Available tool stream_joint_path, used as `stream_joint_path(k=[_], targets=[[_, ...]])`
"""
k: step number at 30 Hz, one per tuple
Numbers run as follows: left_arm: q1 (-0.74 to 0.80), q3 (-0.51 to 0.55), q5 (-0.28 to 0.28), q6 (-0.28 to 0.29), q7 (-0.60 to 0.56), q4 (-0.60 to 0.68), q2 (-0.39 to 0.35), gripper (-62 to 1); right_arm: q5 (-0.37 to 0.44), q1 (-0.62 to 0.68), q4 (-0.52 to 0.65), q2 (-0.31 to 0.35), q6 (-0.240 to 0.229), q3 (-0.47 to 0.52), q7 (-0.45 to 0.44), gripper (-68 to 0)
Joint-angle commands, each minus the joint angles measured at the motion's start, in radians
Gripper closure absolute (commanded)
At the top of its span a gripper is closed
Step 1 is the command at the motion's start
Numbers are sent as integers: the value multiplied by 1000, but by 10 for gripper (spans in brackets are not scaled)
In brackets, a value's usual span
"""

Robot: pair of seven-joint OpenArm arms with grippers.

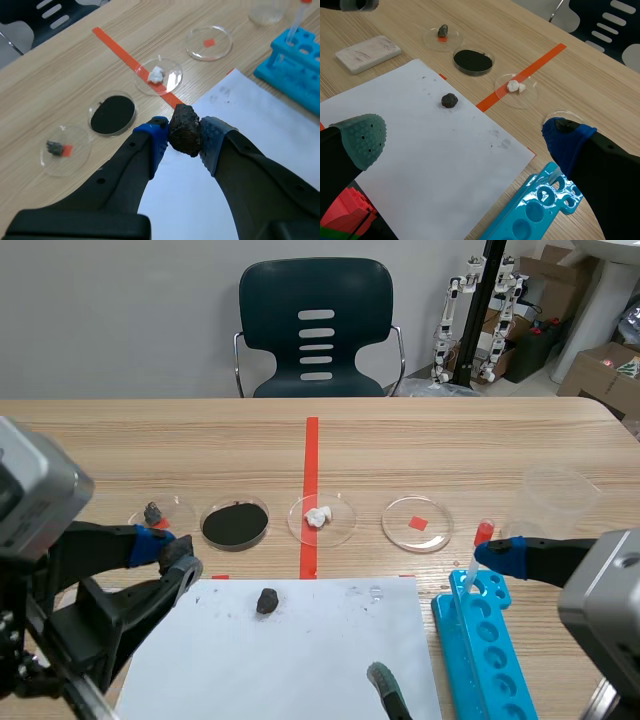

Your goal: Lower the mineral onto the iron filings and hold still

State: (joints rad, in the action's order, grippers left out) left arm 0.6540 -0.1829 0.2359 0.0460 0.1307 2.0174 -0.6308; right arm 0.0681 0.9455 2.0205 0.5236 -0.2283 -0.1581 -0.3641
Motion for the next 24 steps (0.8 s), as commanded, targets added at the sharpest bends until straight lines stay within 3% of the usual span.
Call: stream_joint_path(k=[1,3,7,15,24], targets=[[-94,-2,67,-5,38,-29,41,-100,7,-1,20,-3,0,6,-15,-679],[-195,-8,141,-5,129,-75,83,-100,7,-1,20,-3,0,6,-15,-679],[-396,-35,203,-5,282,-205,167,-100,7,-1,20,-3,0,6,-15,-679],[-745,-117,244,-5,568,-525,334,-100,7,-1,20,-3,0,6,-15,-679],[-983,-133,245,-42,758,-833,473,-100,7,-1,20,-3,0,6,-15,-679]])
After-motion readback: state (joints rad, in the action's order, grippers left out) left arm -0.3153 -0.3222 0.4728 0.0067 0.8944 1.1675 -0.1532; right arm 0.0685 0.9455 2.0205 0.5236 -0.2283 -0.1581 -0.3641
